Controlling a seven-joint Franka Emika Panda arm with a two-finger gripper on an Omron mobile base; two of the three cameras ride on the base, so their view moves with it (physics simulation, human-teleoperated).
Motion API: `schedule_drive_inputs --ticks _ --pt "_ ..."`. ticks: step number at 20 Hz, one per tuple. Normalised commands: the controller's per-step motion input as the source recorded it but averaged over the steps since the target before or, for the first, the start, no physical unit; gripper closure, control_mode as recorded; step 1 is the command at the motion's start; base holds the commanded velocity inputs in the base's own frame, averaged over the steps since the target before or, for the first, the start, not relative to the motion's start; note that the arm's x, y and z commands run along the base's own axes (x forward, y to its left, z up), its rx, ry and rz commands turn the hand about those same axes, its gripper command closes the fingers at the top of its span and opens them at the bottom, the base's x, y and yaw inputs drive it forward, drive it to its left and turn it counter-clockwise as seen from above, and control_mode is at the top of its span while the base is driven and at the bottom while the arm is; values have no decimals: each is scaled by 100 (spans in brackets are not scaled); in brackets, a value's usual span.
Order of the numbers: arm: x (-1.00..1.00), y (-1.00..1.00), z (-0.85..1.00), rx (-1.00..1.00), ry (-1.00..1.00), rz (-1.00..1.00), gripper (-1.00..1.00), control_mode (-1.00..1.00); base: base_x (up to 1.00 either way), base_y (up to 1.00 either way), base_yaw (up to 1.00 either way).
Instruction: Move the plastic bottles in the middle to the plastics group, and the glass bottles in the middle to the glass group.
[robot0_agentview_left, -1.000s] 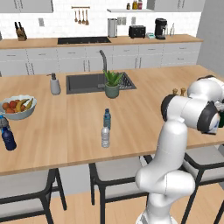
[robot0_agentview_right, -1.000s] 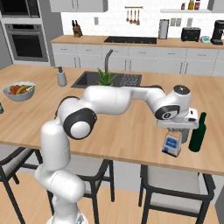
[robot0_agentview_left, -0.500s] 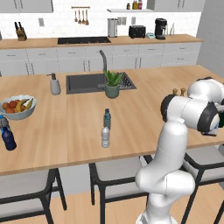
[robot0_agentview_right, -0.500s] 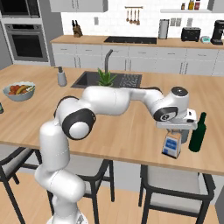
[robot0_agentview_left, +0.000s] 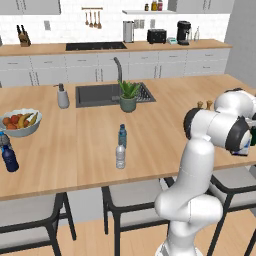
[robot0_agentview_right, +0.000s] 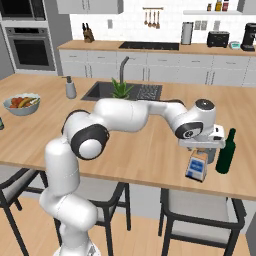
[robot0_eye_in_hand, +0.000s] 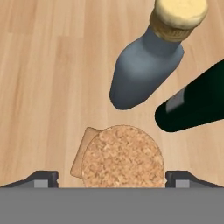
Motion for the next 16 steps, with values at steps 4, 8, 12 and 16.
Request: schedule_drive_inputs --ticks 4,8,12,16 --pt "-6 4 33 0 0 0 -100 -100 0 0 0" --pt "-27 27 53 0 -4 0 -100 -100 0 0 0" --pt "-34 43 28 0 -1 0 -100 -100 0 0 0" --pt "-20 69 16 0 0 0 -100 -100 0 0 0"
